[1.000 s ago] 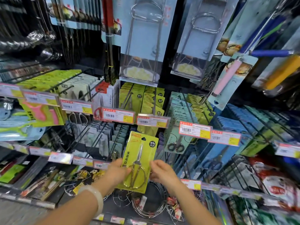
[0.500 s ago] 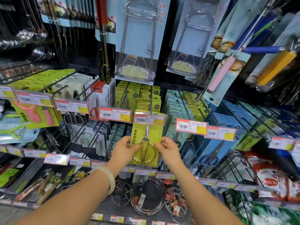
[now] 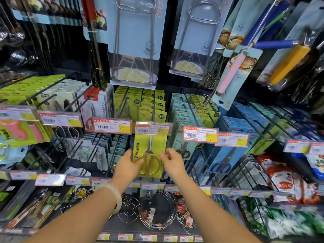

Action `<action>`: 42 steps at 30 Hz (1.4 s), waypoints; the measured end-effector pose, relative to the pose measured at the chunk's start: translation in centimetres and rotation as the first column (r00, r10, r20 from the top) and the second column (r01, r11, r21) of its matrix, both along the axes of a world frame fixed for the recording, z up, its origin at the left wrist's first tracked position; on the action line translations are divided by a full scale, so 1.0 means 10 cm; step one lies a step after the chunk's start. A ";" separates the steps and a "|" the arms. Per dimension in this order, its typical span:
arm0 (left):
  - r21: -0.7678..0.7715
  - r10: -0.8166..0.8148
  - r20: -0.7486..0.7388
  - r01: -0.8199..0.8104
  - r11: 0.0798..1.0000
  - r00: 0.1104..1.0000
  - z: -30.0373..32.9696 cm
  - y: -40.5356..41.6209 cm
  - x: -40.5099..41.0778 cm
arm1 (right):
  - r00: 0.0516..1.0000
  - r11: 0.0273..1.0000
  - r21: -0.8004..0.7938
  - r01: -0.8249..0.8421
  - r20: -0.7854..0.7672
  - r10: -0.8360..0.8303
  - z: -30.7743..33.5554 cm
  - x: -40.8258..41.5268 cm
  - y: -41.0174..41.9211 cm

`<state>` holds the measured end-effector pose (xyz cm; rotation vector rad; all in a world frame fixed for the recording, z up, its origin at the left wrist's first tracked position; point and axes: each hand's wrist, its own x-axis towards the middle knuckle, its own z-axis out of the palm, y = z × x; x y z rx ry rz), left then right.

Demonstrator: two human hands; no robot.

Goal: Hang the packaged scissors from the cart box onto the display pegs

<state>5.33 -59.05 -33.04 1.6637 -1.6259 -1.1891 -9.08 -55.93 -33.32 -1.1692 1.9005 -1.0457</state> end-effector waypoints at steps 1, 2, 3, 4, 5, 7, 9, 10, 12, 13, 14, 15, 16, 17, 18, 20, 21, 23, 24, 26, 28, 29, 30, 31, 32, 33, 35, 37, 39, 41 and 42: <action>0.051 -0.013 0.062 0.010 0.999 0.998 -0.05 -0.02 -0.01 | 0.999 0.999 0.038 -0.005 -0.048 0.007 -0.03 -0.02 0.00; 0.116 -0.039 0.131 0.024 0.993 0.991 -0.09 -0.02 -0.02 | 0.996 0.996 0.088 -0.004 -0.086 0.012 -0.06 -0.04 0.01; 0.169 -0.080 0.209 0.045 0.985 0.975 -0.13 -0.01 -0.05 | 0.992 0.989 0.147 -0.010 -0.126 0.029 -0.08 -0.06 0.04; 0.206 -0.140 0.296 0.080 0.975 0.945 -0.17 0.03 -0.09 | 0.982 0.980 0.198 -0.021 -0.179 0.058 -0.12 -0.09 0.08; 0.232 -0.212 0.376 0.129 0.964 0.902 -0.21 0.07 -0.15 | 0.967 0.968 0.250 -0.032 -0.235 0.092 -0.15 -0.13 0.14; 0.240 -0.342 0.488 0.254 0.937 0.803 -0.25 0.18 -0.32 | 0.925 0.939 0.340 -0.043 -0.343 0.166 -0.23 -0.26 0.28; 0.206 -0.429 0.560 0.382 0.901 0.708 -0.26 0.30 -0.55 | 0.873 0.909 0.415 -0.033 -0.430 0.228 -0.27 -0.44 0.46; 0.173 -0.456 0.594 0.448 0.877 0.663 -0.26 0.36 -0.69 | 0.843 0.893 0.449 -0.021 -0.472 0.257 -0.29 -0.55 0.57; 0.120 -0.490 0.657 0.562 0.818 0.573 -0.22 0.51 -0.98 | 0.777 0.867 0.498 0.023 -0.555 0.298 -0.29 -0.80 0.80; 0.103 -0.500 0.684 0.608 0.787 0.532 -0.18 0.60 -1.14 | 0.755 0.860 0.507 0.055 -0.585 0.296 -0.28 -0.94 0.93; 0.092 -0.511 0.704 0.650 0.755 0.493 -0.16 0.69 -1.31 | 0.743 0.857 0.508 0.090 -0.607 0.281 -0.27 -1.09 1.07; 0.086 -0.522 0.721 0.688 0.721 0.457 -0.12 0.80 -1.49 | 0.737 0.854 0.506 0.125 -0.624 0.262 -0.25 -1.25 1.22; 0.077 -0.531 0.733 0.724 0.686 0.425 -0.09 0.92 -1.67 | 0.731 0.848 0.505 0.161 -0.638 0.241 -0.24 -1.42 1.38; 0.067 -0.537 0.744 0.755 0.653 0.398 -0.06 1.04 -1.87 | 0.725 0.843 0.502 0.194 -0.652 0.221 -0.22 -1.59 1.56; 0.060 -0.544 0.751 0.783 0.619 0.373 -0.04 1.18 -2.07 | 0.721 0.838 0.496 0.227 -0.665 0.197 -0.21 -1.76 1.74; 0.054 -0.568 0.757 0.836 0.546 0.323 -0.01 1.48 -2.49 | 0.717 0.830 0.474 0.295 -0.684 0.135 -0.17 -2.11 2.13; 0.049 -0.581 0.755 0.858 0.512 0.304 0.00 1.65 -2.69 | 0.714 0.822 0.466 0.326 -0.691 0.109 -0.15 -2.28 2.33; 0.045 -0.602 0.756 0.897 0.440 0.258 0.02 1.99 -3.10 | 0.696 0.800 0.464 0.382 -0.714 0.082 -0.10 -2.60 2.76; 0.047 -0.605 0.762 0.913 0.405 0.229 0.04 2.17 -3.30 | 0.687 0.785 0.465 0.410 -0.723 0.070 -0.08 -2.75 2.98; 0.065 -0.623 0.765 0.942 0.330 0.165 0.09 2.52 -3.68 | 0.673 0.755 0.455 0.472 -0.739 0.024 -0.02 -3.03 3.43; 0.062 -0.640 0.760 0.967 0.248 0.115 0.15 2.88 -4.04 | 0.657 0.721 0.435 0.539 -0.753 -0.036 0.04 -3.29 3.89; 0.050 -0.639 0.763 0.977 0.206 0.096 0.18 3.06 -4.21 | 0.649 0.701 0.427 0.572 -0.758 -0.068 0.08 -3.41 4.12; 0.039 -0.637 0.767 0.986 0.163 0.075 0.21 3.24 -4.37 | 0.641 0.676 0.417 0.607 -0.760 -0.106 0.13 -3.53 4.35; 0.028 -0.632 0.773 0.992 0.122 0.056 0.24 3.42 -4.51 | 0.630 0.650 0.408 0.641 -0.763 -0.142 0.16 -3.64 4.57; 0.017 -0.629 0.777 0.996 0.082 0.038 0.26 3.59 -4.65 | 0.622 0.623 0.405 0.670 -0.763 -0.173 0.19 -3.74 4.79; 0.007 -0.626 0.779 0.999 0.044 0.022 0.28 3.77 -4.79 | 0.613 0.594 0.402 0.697 -0.764 -0.202 0.22 -3.83 5.01; 0.009 -0.622 0.783 0.999 -0.032 -0.027 0.28 4.08 -5.05 | 0.602 0.533 0.409 0.740 -0.756 -0.255 0.23 -3.98 5.39; 0.007 -0.621 0.781 0.995 -0.097 -0.066 0.25 4.38 -5.31 | 0.610 0.478 0.438 0.761 -0.733 -0.300 0.22 -4.12 5.71; 0.001 -0.618 0.779 0.987 -0.161 -0.102 0.21 4.64 -5.55 | 0.609 0.424 0.460 0.780 -0.716 -0.343 0.18 -4.27 5.97; 0.004 -0.609 0.780 0.974 -0.225 -0.143 0.17 4.85 -5.80 | 0.596 0.375 0.471 0.799 -0.701 -0.391 0.12 -4.45 6.17; 0.010 -0.604 0.780 0.968 -0.250 -0.164 0.14 4.94 -5.94 | 0.592 0.357 0.476 0.804 -0.696 -0.406 0.09 -4.56 6.25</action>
